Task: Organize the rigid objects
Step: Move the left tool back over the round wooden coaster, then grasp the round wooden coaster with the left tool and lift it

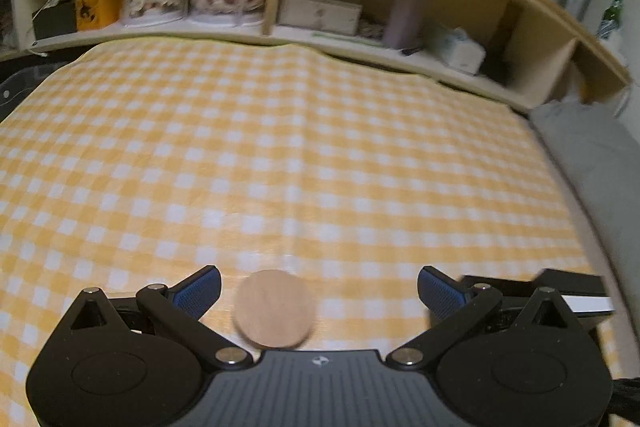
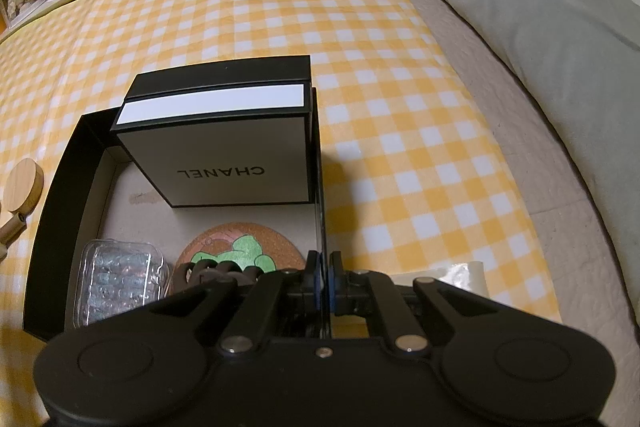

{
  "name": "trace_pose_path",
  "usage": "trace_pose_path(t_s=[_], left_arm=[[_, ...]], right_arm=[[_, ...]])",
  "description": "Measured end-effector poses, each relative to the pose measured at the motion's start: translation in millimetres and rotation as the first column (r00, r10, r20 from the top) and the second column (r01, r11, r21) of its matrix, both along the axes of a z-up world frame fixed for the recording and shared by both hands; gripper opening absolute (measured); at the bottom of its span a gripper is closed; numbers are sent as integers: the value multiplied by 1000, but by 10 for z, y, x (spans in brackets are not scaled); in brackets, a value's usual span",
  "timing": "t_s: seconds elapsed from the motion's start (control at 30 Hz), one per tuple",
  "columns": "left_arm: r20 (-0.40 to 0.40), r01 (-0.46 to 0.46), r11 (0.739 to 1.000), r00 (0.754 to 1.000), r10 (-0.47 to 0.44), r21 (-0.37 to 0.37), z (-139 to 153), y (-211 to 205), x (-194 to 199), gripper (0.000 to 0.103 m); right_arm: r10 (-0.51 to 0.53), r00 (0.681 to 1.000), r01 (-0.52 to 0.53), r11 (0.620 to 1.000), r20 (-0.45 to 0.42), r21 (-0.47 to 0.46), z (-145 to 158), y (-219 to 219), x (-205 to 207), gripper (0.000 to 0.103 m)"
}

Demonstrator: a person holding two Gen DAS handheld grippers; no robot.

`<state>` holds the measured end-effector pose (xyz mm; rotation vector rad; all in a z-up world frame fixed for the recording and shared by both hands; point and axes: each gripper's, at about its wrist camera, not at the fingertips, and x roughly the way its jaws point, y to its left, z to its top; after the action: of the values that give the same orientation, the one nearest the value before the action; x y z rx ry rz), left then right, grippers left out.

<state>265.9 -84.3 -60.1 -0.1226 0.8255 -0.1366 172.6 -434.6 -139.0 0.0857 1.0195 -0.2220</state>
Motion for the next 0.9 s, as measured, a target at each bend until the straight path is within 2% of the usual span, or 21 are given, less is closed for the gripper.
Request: trace_pose_path(t_s=[0.1,0.23,0.4,0.5,0.67,0.73,0.8,0.9], left_arm=[[6,-4,1000,1000,4,15,-133,63,59,103],[14,80,997,997,-79,-24,-336,77,155,102],[3,106,992,994,-107,71,-547,37,200,96],[-7,111,989,994,-111,100,-640,44,222,94],[-66,128,982,991,-120,137,-797,65,254,80],[-56,138,976,990,-130,166,-815,55,239,78],[-54,139,973,990,-131,185,-813,59,230,68],[-53,126,977,992,-118,174,-790,78,215,68]], right_arm=[[-1,1000,1,1000,0,1,0,1,0,4],[1,1000,-1,1000,0,-3,-2,-2,-4,5],[-1,1000,1,1000,1,0,1,6,-1,4],[-1,1000,1,1000,1,-2,-1,8,2,5],[0,1000,0,1000,0,-3,-2,8,6,5],[0,1000,0,1000,0,-4,-2,11,5,5],[-2,1000,2,1000,-2,-5,-4,7,11,5],[-1,1000,1,1000,-4,-9,-3,3,25,5]])
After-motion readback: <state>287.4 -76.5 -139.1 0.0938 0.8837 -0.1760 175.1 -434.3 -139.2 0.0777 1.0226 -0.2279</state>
